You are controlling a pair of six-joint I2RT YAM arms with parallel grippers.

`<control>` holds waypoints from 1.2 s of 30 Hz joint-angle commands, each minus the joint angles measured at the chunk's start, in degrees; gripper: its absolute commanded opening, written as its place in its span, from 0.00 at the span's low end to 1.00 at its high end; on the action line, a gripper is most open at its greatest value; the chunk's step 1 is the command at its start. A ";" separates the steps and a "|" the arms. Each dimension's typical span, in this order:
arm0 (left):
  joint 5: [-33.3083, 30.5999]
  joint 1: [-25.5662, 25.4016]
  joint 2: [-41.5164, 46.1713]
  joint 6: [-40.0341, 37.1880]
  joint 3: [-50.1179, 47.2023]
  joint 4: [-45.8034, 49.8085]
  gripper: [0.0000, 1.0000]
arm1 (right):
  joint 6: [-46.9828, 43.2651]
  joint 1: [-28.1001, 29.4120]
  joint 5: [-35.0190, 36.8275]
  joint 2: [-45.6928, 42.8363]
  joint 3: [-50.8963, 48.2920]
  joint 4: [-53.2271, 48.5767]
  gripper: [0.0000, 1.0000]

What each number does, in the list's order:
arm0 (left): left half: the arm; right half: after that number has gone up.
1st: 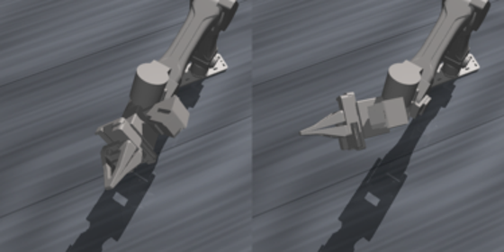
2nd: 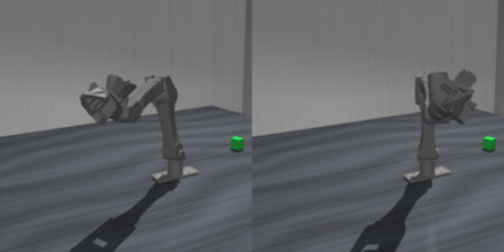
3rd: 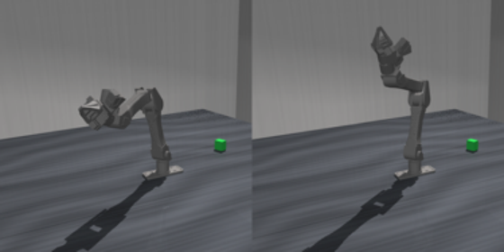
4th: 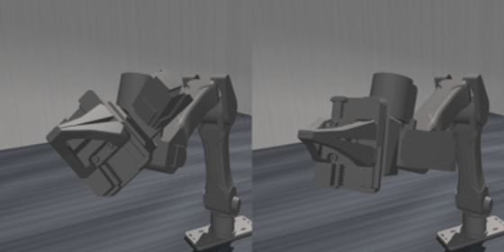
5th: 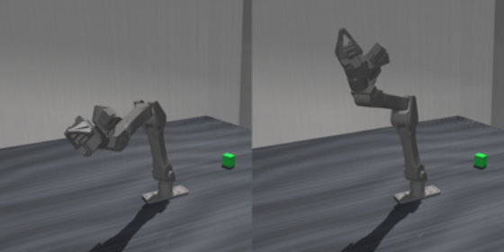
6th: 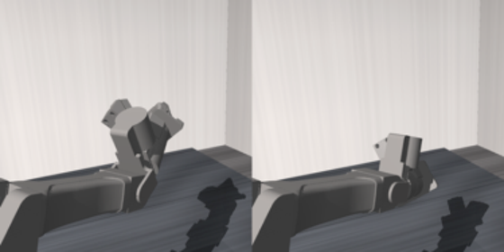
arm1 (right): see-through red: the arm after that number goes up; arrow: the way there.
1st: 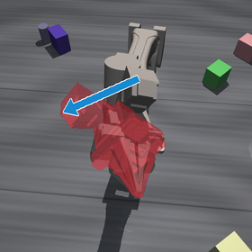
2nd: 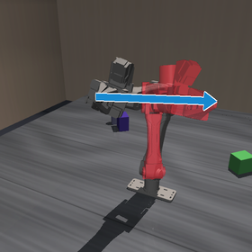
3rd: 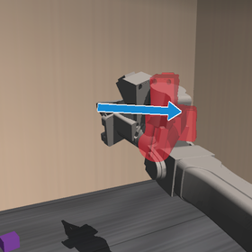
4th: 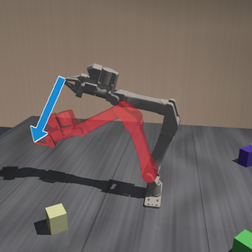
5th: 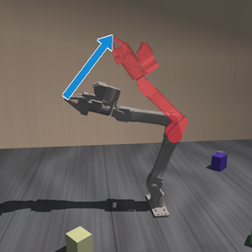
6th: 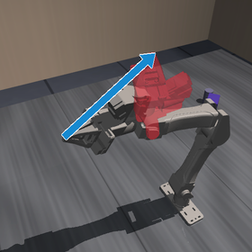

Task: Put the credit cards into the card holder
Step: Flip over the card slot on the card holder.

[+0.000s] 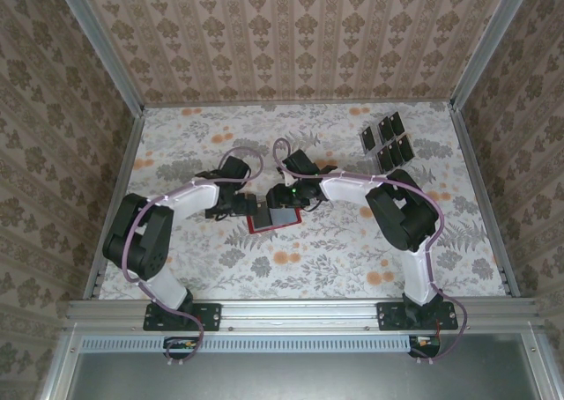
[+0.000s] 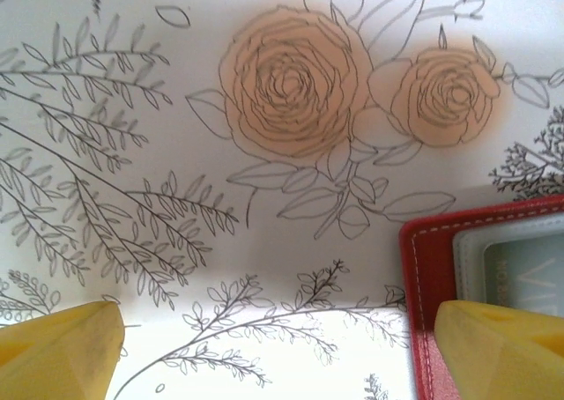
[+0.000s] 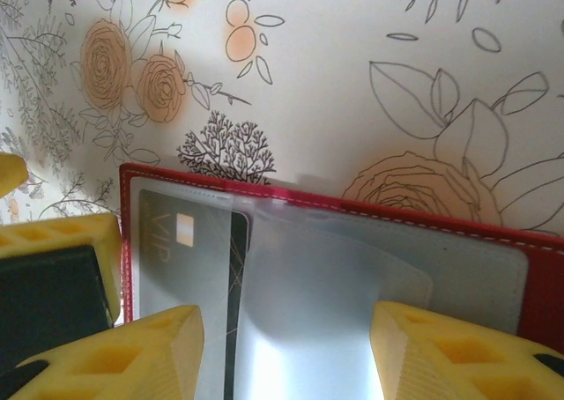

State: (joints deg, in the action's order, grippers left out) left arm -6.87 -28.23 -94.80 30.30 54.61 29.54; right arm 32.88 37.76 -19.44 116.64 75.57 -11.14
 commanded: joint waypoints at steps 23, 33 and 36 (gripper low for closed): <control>-0.04 -13.71 15.08 10.37 -11.00 -12.39 1.00 | 6.92 0.86 -0.77 0.75 -2.73 -0.16 0.56; -3.13 -18.43 16.11 12.22 -13.54 -17.29 1.00 | 7.70 0.87 -1.42 1.04 -2.62 0.35 0.56; -3.59 -19.21 16.57 13.36 -14.94 -18.00 1.00 | 7.72 0.91 -1.52 1.03 -2.62 0.39 0.56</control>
State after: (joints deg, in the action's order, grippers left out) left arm -8.56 -46.68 -79.59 41.50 41.19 12.95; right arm 39.46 38.13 -20.16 116.53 74.50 -8.84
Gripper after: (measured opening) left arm 0.997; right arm 0.558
